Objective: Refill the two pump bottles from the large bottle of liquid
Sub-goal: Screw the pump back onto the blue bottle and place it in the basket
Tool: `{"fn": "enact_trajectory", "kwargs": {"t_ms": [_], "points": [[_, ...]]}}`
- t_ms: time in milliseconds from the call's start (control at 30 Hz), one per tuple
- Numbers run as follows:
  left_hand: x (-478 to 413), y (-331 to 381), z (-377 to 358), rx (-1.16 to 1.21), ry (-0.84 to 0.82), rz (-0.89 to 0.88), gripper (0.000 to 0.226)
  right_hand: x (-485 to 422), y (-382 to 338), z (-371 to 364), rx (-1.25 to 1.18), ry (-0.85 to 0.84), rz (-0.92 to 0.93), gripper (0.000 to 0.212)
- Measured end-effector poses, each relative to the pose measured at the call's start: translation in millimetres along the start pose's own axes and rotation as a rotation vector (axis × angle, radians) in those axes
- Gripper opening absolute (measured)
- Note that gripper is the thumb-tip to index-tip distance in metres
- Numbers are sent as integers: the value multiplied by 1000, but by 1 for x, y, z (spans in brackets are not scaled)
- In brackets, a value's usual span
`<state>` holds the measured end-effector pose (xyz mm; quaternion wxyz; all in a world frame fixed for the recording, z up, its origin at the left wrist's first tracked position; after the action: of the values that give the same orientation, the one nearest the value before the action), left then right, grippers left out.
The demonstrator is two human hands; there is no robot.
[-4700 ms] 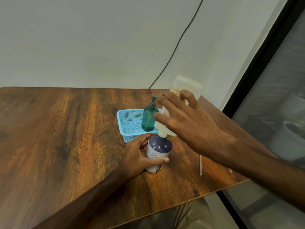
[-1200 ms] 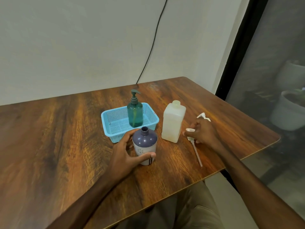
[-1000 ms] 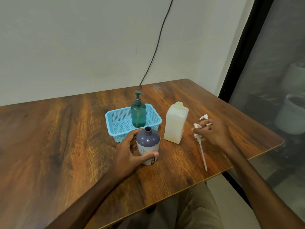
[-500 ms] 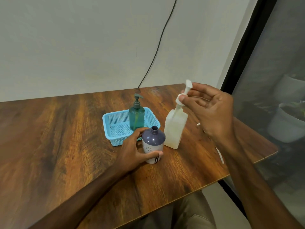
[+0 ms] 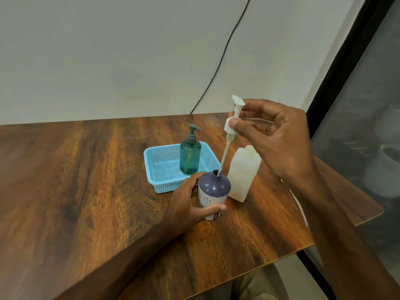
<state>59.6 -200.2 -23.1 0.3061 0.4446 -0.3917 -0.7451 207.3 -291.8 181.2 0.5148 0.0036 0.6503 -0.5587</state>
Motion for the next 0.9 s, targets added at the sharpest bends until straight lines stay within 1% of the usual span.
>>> {"fn": "enact_trajectory", "kwargs": {"t_ms": [333,400,500,600,700,833,900], "points": [[-1,1,0,10,21,-24,86,7,13,-3,14,11,-14,40],[0,0,1,6,31,-35,87,13,21,-7,15,-19,-34,40],[0,0,1,13,52,-60,87,36,44,-14,80,-91,-90,41],[0,-1,0,20,44,-53,89,58,61,-16,137,-72,-115,34],[0,-4,1,16,42,-53,87,64,61,-16,166,-45,-73,29],[0,-3,0,38,57,-58,85,61,59,-20,229,-79,-49,19],[0,-2,0,44,59,-58,85,55,58,-21,255,-101,-33,22]]}}
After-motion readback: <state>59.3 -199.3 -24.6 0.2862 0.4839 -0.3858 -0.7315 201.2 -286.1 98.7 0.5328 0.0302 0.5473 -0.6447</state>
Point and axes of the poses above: each hand's wrist, its own x-axis away from the middle knuckle, its own z-axis out of the back of the hand, y = z × x, the point moved 3 cm from there along -x, towards the middle knuckle, and after that the axes turned 11 degrees about y, right-handed, at the moved point
